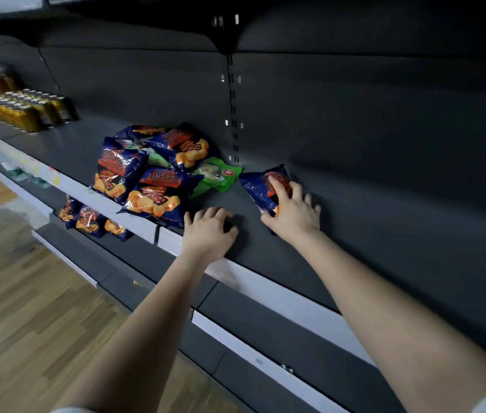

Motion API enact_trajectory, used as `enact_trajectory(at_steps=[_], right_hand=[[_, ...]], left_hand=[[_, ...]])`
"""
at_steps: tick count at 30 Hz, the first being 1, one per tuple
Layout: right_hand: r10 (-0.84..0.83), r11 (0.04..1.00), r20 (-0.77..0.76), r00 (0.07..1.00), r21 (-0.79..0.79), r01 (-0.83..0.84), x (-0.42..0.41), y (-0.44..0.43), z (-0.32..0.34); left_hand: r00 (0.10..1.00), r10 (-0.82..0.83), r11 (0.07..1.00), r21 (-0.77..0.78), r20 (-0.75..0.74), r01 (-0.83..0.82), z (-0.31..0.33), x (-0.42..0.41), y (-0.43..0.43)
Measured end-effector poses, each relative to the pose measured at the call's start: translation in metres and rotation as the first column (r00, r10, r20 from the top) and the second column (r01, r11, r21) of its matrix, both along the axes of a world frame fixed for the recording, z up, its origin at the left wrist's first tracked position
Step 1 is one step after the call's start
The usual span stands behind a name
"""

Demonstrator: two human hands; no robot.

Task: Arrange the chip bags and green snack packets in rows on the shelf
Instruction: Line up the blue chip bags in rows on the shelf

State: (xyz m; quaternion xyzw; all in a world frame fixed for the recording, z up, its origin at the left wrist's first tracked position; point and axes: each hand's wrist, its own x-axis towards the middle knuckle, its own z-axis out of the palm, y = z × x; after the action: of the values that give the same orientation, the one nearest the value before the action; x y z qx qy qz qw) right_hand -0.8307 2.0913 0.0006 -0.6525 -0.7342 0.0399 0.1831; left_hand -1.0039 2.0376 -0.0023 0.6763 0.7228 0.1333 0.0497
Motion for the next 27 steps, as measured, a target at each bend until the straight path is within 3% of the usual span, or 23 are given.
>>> enact_trajectory(at_steps=[5,13,22,27], right_hand=[[-0.101,0.995,0.044,0.994,-0.009,0.102,0.045,-0.019,0.004],[-0.264,0.959,0.061,0.963,0.119,0.256,0.129,-0.062,0.015],[-0.502,0.792,-0.077,0.861,0.357,0.494,0.236,-0.121,0.033],[-0.606,0.691,-0.189,0.773,0.355,0.629,0.272,-0.156,0.036]], left_hand=[[1.0,-0.022,0.998,-0.064,0.007,0.023,0.011,0.027,0.004],[0.949,-0.309,0.95,-0.036,0.069,0.312,0.023,0.149,0.01],[0.808,-0.588,0.805,-0.073,0.034,0.588,0.014,0.271,-0.006],[0.714,-0.701,0.711,-0.079,-0.001,0.698,0.014,0.32,-0.025]])
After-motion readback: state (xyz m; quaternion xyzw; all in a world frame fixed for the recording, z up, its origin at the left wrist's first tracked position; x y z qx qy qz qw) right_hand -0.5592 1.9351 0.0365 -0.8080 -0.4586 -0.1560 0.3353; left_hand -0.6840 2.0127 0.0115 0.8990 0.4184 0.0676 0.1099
